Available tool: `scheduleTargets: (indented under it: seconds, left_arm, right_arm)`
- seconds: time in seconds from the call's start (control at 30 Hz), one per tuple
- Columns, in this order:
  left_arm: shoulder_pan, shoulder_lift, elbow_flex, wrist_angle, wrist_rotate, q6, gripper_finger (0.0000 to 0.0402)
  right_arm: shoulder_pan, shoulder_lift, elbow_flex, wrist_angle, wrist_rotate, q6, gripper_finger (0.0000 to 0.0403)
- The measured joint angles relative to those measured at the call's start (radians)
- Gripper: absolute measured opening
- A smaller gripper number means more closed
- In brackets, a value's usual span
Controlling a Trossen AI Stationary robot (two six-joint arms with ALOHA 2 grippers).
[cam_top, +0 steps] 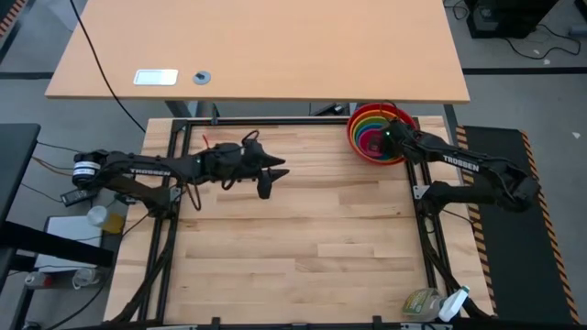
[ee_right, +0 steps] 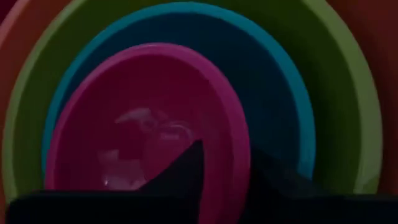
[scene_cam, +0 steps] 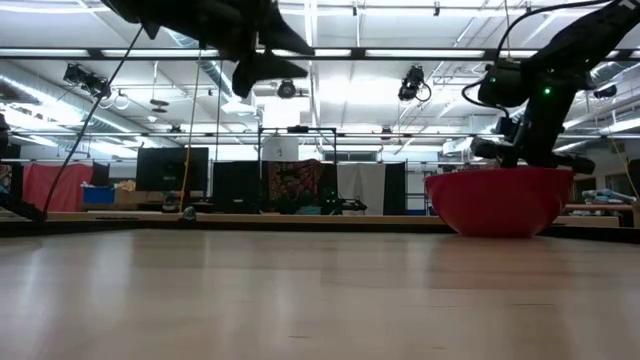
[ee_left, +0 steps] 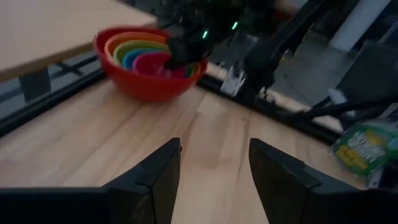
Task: Nest bowls inside each other
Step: Stack the pink bowl on top of the blue bowl, then return to Home Position
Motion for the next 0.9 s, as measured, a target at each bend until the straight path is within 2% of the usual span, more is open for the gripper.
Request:
scheduleTargets:
  seconds: [0.23,0.37,0.53,0.63,0.77,0.9]
  left_arm:
    - [0.001,-0.06,0.001,0.013,-0.001,0.016,0.0192]
    - [0.001,-0.066,0.001,-0.007,-0.001,0.016,0.0192]
    - [0.001,-0.068,0.001,-0.008,-0.001,0.017,0.0192]
    - [0.001,-0.072,0.001,-0.005,-0.001,0.011,0.0192]
    - [0.001,-0.076,0.001,-0.004,-0.001,0.011,0.0192]
    - [0.001,-0.087,0.001,-0.021,-0.001,0.004,0.0192]
  right_arm:
    - [-0.034,-0.023,0.04,-0.049,-0.067,-0.083,0.0174]
    - [-0.04,-0.023,0.128,-0.14,-0.041,-0.128,0.0203]
    - [-0.04,-0.023,0.241,-0.29,0.067,-0.156,0.0211]
    - [-0.04,-0.023,0.29,-0.336,0.087,-0.181,0.0211]
    - [-0.034,-0.023,0.327,-0.348,0.069,-0.201,0.0211]
    - [-0.028,-0.023,0.332,-0.34,-0.049,-0.194,0.0211]
